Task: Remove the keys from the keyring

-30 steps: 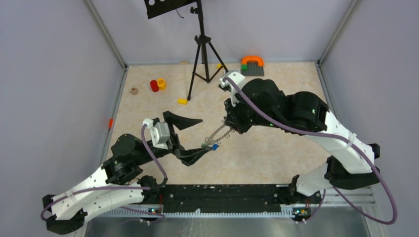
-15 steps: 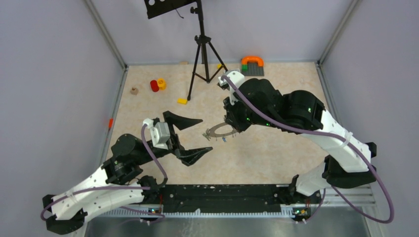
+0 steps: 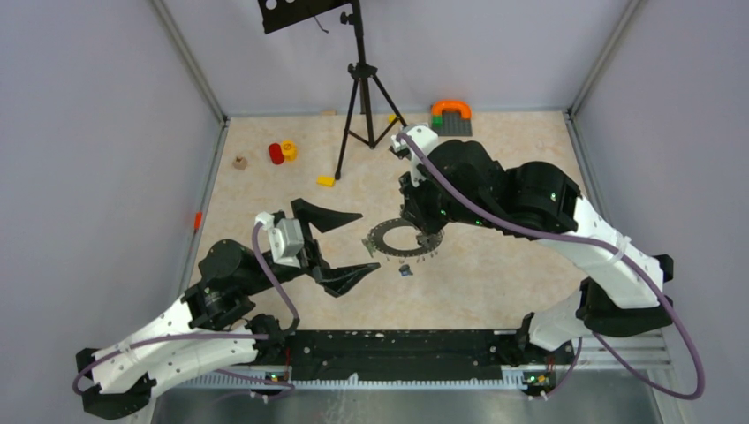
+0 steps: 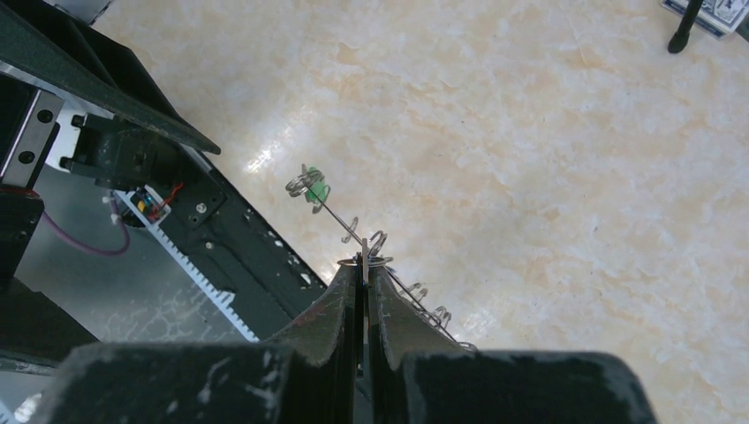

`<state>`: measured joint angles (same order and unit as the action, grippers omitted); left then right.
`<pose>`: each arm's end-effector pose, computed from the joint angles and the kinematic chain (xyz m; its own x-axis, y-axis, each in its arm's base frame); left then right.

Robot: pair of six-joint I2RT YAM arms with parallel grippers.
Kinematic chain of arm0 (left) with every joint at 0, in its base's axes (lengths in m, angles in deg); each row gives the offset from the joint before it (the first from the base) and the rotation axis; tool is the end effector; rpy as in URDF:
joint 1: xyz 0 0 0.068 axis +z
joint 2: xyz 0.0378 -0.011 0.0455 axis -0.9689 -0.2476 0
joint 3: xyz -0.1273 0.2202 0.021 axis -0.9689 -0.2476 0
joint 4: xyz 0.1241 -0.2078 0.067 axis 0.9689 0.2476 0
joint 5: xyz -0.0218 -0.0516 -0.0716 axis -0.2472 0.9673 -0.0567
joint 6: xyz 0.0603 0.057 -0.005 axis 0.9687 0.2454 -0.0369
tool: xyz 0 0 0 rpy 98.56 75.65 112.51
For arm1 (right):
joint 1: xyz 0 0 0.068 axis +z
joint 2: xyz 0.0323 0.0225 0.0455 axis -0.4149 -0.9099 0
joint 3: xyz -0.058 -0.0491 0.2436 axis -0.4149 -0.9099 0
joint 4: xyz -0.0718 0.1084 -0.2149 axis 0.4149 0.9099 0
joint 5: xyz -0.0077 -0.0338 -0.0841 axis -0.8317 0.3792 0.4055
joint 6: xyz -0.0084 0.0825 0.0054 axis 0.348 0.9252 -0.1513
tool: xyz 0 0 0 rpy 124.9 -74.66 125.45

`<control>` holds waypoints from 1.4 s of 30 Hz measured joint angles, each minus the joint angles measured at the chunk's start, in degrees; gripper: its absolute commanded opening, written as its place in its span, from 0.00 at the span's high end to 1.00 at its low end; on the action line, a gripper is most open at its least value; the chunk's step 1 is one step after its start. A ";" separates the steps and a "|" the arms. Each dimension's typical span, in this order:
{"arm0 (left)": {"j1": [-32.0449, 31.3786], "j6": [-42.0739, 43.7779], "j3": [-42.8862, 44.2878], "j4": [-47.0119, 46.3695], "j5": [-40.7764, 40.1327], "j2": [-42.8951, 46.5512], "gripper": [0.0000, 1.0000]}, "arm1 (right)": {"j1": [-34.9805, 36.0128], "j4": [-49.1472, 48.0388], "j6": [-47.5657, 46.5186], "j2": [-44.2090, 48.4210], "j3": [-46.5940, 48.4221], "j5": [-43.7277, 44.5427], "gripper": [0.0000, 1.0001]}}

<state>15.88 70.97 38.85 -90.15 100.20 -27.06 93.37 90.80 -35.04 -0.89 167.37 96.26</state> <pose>0.0695 -0.1503 0.3945 0.1057 -0.2350 -0.9662 0.9511 0.3073 0.0293 0.1129 0.2372 0.4517 -0.4666 -0.3795 -0.7989 -0.7108 0.6984 0.0834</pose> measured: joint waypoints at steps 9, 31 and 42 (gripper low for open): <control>0.00 -0.31 0.00 -0.24 -0.68 1.11 0.02 | 0.00 -4.31 -1.62 3.41 -3.04 -2.14 1.00; 0.00 -3.06 -0.17 -5.75 5.27 -1.60 0.01 | 0.00 -25.57 -22.64 24.96 -25.66 -21.40 1.00; 0.00 -5.20 -0.81 -10.10 7.96 -3.28 0.03 | 0.00 -22.21 -34.10 24.74 -26.45 -24.96 1.00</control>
<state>15.88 65.76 38.04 -100.25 108.15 -30.34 93.37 68.60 -69.14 23.85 140.93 71.30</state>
